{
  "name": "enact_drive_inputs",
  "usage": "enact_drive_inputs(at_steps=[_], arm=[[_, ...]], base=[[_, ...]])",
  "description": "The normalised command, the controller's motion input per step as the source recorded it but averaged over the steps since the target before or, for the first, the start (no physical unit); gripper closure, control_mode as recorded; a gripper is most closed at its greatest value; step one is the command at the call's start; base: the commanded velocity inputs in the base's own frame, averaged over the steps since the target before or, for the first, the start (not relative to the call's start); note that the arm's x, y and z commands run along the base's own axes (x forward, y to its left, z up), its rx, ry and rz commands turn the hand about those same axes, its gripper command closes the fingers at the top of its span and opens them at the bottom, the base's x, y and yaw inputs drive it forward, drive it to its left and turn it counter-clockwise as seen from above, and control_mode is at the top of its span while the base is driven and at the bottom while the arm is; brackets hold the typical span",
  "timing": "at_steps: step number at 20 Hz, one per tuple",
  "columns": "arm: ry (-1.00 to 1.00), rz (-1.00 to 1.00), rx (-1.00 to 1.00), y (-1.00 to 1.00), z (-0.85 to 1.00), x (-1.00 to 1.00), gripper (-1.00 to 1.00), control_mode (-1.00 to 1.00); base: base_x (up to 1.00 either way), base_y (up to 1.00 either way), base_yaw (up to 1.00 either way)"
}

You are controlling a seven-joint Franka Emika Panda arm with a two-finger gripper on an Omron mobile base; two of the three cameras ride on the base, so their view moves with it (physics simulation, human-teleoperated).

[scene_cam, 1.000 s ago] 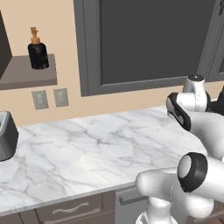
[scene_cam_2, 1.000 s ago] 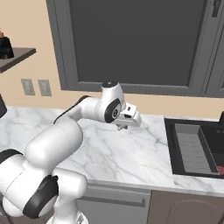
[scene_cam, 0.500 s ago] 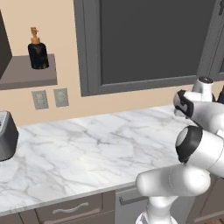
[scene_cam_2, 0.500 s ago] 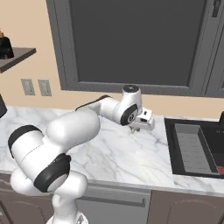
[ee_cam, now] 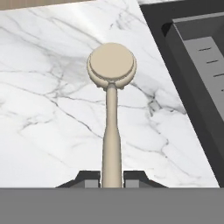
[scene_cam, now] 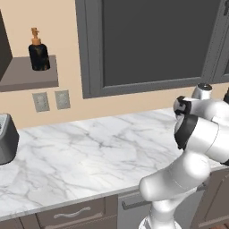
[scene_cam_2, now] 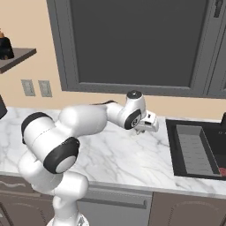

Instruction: Locate and retrieve the dish brush and soap dispenser from the cabinet. Place them next to the sink.

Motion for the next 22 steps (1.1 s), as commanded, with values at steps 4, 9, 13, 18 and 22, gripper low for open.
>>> enact_drive_inputs(at_steps=[4,9,13,18,22], arm=[[-0.07,0.01,0.0,-0.13,-0.29,0.26,1.0,-1.0],[-0.05,0.02,0.01,-0.17,-0.25,0.22,1.0,-1.0],[0.0,0.03,0.0,-0.02,-0.18,0.27,1.0,-1.0],[0.0,0.02,0.0,-0.01,-0.15,0.25,1.0,-1.0],[0.0,0.02,0.0,-0.02,-0.18,0.17,1.0,-1.0]], base=[[0.0,0.0,0.0],[0.0,0.0,0.0],[0.0,0.0,0.0],[0.0,0.0,0.0],[0.0,0.0,0.0]])
